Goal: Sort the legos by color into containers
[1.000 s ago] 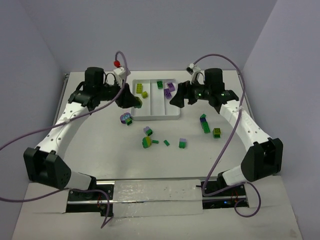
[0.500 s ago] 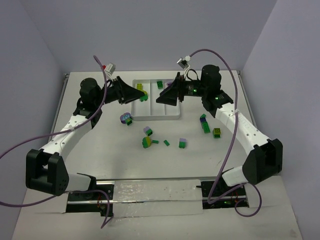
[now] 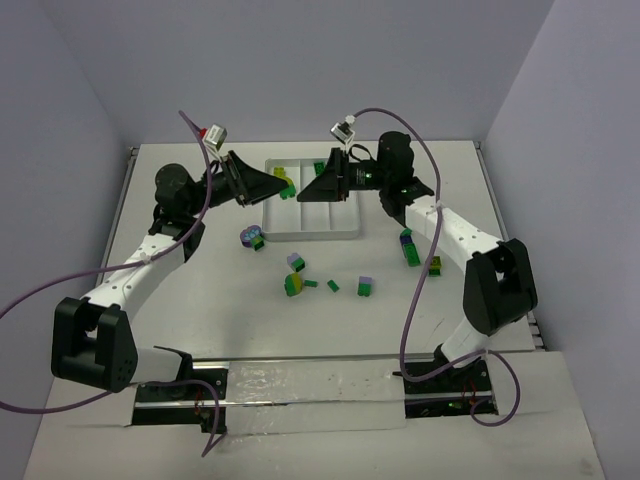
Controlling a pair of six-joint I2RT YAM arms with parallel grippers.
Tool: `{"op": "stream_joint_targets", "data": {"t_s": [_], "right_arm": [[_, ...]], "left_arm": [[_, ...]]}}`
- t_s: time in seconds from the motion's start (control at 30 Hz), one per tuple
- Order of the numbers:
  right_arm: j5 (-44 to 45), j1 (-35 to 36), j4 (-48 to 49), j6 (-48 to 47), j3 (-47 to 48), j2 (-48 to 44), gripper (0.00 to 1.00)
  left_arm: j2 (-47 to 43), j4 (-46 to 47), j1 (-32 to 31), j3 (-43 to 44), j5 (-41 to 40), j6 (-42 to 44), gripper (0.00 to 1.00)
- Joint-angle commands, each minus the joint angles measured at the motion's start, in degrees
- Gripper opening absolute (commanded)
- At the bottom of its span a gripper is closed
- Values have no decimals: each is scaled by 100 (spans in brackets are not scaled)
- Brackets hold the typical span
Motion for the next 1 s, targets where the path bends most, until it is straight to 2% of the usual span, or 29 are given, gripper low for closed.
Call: {"op": "stream_joint_targets", "data": {"t_s": [0.0,0.2,0.33,0.77,0.8,0.83,0.97], "right_arm": [[-213,109,892,525,396,29,91],[-244,247,815,415,489,97,89],[-169,282,432,97,595,157,81],[68,366,-296,-637,650,67,19],[102,376,-441,-759,643,39,6],[142,396,-630,-913,637,8,0],[213,441,-1115,-1389,488,-46,0]], "left_arm": [[-148,338,-49,20,57,29,0],[-62,83,-109,115,21,222,0],[-9,21,-159,176,1,275,0],[37,-270,-160,241,-180,445,0],[71,-359,-108,303,-230,509,0],[123,-391,-41,417,-316,529,0],[451,-474,200,1051,-626,729,0]]}}
